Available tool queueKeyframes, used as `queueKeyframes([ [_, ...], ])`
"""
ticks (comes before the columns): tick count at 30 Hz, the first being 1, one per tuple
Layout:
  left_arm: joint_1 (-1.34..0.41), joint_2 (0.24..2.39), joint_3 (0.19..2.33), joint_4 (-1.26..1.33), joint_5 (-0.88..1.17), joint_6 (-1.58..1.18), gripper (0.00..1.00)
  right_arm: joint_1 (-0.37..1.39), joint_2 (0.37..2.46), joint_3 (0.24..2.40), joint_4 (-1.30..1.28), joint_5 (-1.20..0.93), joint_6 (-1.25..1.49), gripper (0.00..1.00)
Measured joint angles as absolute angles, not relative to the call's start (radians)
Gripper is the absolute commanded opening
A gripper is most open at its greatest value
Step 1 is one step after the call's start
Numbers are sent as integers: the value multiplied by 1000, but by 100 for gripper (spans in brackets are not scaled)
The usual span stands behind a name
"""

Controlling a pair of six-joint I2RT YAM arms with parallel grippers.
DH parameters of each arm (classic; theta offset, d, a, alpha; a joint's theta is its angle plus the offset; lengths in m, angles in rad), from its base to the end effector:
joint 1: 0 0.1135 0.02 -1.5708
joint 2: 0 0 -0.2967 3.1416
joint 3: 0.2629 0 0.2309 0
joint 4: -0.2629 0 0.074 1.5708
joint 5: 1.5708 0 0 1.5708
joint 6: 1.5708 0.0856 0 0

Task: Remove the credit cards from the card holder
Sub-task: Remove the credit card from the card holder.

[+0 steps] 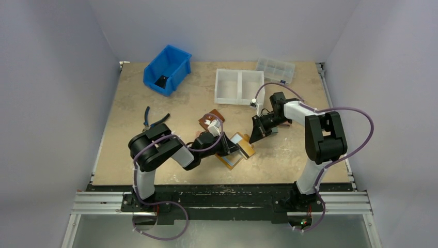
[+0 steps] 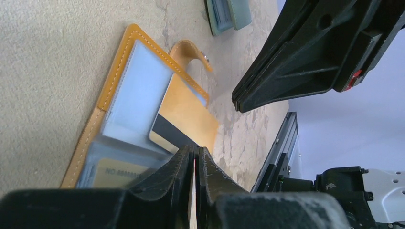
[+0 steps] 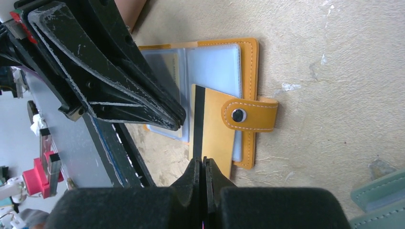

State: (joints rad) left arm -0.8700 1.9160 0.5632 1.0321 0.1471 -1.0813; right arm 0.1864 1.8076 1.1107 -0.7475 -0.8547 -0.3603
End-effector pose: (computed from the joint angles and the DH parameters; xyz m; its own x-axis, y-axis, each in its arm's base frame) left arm 0.2340 -0.2969 0.1380 -0.8420 -0.3558 -0.4054 0.2183 0.4626 -0.8593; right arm 0.2981 0.1219 0.1757 -0.8364 -0.3932 -0.3818 -0.5450 0.5224 0.6559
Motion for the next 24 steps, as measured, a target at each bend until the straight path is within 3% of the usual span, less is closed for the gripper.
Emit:
queueKeyframes([
  [4,-870,1944,574,1031,150,-1083,3,197,1825,1111,-748,-855,-360,1],
  [12,-870,1964,583,1033,153,-1090,1,222,1845,1111,-744,-842,-345,27],
  [24,-870,1979,616,1005,150,-1090,0,223,1800,1111,-714,-688,-318,41],
])
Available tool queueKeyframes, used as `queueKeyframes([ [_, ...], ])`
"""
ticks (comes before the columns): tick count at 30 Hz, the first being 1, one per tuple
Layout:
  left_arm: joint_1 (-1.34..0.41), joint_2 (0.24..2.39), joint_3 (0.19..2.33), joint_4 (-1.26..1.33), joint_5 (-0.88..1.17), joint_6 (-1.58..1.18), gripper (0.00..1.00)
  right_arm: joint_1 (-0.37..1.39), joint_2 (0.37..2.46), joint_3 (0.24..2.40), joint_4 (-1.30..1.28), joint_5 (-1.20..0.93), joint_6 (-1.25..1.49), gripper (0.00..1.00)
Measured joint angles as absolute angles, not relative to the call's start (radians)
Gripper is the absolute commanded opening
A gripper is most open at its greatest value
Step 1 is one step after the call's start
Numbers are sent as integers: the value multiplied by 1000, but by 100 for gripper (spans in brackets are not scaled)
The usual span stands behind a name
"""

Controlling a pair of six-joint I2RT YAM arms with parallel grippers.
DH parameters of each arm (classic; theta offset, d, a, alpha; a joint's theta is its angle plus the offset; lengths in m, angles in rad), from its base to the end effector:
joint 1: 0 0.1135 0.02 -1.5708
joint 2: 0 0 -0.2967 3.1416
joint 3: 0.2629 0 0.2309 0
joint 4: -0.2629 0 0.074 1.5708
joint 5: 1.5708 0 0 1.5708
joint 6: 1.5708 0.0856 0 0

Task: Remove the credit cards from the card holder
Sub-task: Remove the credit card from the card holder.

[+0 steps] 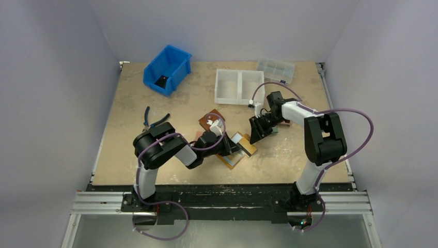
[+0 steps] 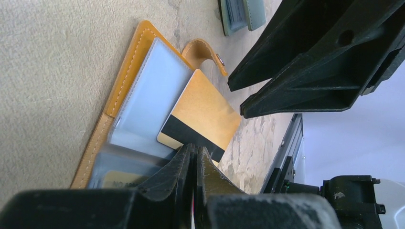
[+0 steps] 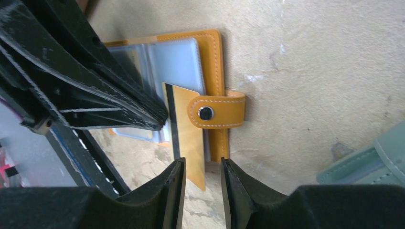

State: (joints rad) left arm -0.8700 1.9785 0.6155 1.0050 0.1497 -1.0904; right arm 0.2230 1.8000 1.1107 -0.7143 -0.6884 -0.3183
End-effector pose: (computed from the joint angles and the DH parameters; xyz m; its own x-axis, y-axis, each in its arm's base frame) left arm 0.2423 -0.3070 0.1245 -0.8545 -0.3470 -0.3865 0.1905 0.4828 -0.8547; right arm 0.3010 0.1240 0.1688 -0.8276 -0.4355 -0.3541 -0.5611 0.6249 0.5429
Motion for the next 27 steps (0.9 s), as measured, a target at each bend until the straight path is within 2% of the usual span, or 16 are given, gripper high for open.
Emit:
queueKeyframes([
  [8,-870,1983,620,1004,146,-1103,0,226,1800,1111,-741,-620,-334,45],
  [18,-870,1986,620,1010,144,-1116,0,260,1860,1135,-794,-640,-362,42],
  [21,-870,1988,620,1014,144,-1117,0,262,1866,1141,-800,-643,-364,30],
  [25,-870,1988,620,1016,143,-1118,0,270,1886,1144,-803,-653,-364,2],
  [27,-870,1988,620,1016,142,-1119,0,268,1889,1144,-810,-669,-361,0],
])
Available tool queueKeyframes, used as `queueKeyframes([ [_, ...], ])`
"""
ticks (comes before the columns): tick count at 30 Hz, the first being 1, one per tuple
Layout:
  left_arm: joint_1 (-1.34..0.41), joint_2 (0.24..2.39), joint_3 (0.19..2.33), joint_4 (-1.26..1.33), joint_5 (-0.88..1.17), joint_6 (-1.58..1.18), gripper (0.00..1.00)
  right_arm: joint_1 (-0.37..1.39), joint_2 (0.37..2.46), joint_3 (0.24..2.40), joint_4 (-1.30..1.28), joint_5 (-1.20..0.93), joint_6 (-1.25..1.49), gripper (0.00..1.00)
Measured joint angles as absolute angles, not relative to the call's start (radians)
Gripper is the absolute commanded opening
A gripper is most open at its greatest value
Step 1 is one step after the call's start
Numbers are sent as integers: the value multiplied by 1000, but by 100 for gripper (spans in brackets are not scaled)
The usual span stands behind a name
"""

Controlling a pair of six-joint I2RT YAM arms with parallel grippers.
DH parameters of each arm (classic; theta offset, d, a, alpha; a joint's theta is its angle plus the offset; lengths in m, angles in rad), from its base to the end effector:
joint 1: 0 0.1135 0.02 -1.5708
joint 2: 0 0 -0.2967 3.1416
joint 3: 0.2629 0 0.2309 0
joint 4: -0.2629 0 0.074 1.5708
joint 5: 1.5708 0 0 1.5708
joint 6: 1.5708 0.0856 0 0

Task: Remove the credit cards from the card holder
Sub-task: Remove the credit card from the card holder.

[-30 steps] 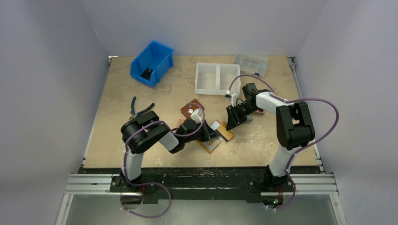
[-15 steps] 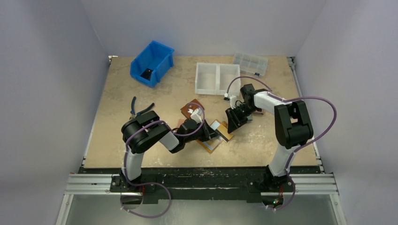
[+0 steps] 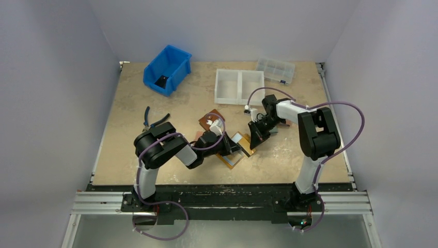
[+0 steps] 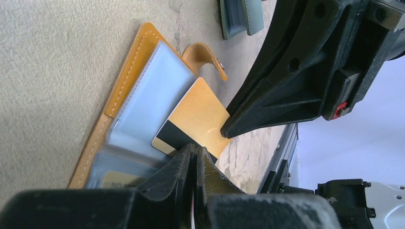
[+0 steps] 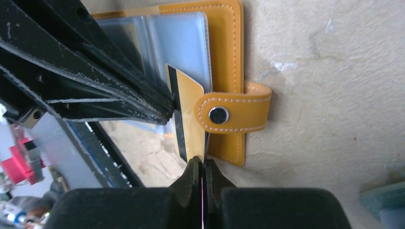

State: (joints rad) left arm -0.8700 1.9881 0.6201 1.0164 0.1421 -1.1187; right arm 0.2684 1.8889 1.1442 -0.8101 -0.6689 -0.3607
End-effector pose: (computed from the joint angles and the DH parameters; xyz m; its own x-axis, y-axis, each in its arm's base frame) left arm 0.2441 -0.3082 0.1238 -0.8548 -0.3678 -0.3663 0.1682 0.4712 -0.8658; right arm 0.2941 0.1360 0.1472 -0.8252 -0.5141 -0.2338 -0.5438 0.6117 0.5745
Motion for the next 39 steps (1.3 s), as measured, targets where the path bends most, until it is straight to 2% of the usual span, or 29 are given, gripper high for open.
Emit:
queueKeyframes([
  [3,-870,1988,619,1021,141,-1119,3,261,1888,1147,-824,-693,-361,0],
  [9,-864,1979,590,1068,134,-1129,36,238,1876,1147,-849,-750,-375,0],
  [12,-852,1943,554,1092,126,-1130,44,230,1863,1147,-850,-756,-387,0],
  [27,-823,1644,440,982,75,-1035,50,183,1811,1147,-871,-780,-456,0],
  [34,-819,1643,432,995,90,-1029,50,182,1811,1147,-891,-791,-484,0],
  [39,-819,1754,430,1107,131,-1061,55,182,1814,1151,-951,-868,-547,0],
])
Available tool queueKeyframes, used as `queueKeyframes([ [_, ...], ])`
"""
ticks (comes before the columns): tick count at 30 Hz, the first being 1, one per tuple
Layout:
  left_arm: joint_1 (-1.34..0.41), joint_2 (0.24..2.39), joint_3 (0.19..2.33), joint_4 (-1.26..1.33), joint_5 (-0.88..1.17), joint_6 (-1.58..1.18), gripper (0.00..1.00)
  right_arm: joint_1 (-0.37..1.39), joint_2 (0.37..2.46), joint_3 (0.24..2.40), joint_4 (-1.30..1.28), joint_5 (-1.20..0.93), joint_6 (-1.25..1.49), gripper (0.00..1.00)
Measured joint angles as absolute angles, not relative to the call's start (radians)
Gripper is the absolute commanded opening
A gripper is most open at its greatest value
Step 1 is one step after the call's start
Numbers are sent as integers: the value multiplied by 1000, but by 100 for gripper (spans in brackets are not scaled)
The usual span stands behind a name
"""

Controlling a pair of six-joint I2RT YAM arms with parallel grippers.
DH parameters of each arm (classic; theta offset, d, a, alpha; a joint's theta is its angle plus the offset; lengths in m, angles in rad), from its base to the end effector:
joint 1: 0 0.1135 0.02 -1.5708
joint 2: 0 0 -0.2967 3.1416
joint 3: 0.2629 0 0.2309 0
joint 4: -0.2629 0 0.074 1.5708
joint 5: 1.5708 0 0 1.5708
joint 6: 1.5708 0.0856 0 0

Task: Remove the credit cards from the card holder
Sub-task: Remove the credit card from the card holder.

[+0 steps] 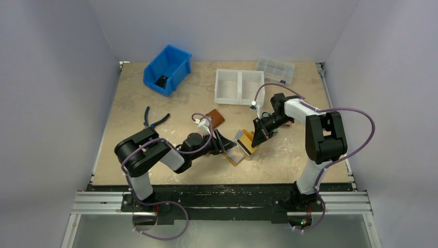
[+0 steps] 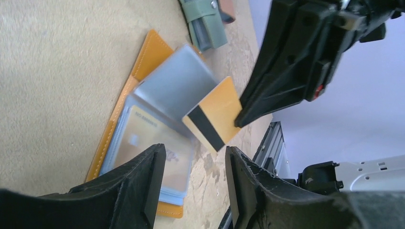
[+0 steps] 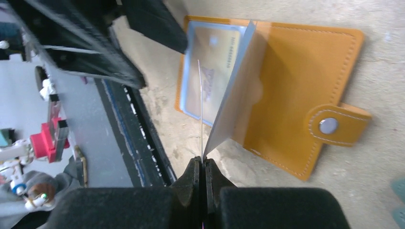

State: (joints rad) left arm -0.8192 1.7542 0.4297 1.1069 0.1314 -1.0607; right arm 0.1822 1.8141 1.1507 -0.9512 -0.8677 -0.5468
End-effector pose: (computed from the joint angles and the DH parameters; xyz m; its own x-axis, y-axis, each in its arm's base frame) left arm 0.2252 -0.2574 0.1693 -0.7803 -0.4322 -0.4521 0.2677 0.4225 -0.8659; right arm 0.2817 0.1183 0.1822 -0.7954 -0.4884 -0.3589 -0.5829 0.4542 0.6738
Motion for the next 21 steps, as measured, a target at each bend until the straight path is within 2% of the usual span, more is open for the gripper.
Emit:
queueKeyframes([
  [6,-819,1878,430,1219,165,-1116,56,182,1851,1171,-1001,-939,-599,0],
  [14,-826,1942,458,1309,189,-1153,55,182,1892,1176,-1032,-969,-626,0],
  [18,-832,1986,482,1340,199,-1178,49,182,1893,1177,-1040,-982,-636,0],
  [21,-833,2018,492,1359,207,-1197,39,183,1893,1178,-1044,-986,-640,0],
])
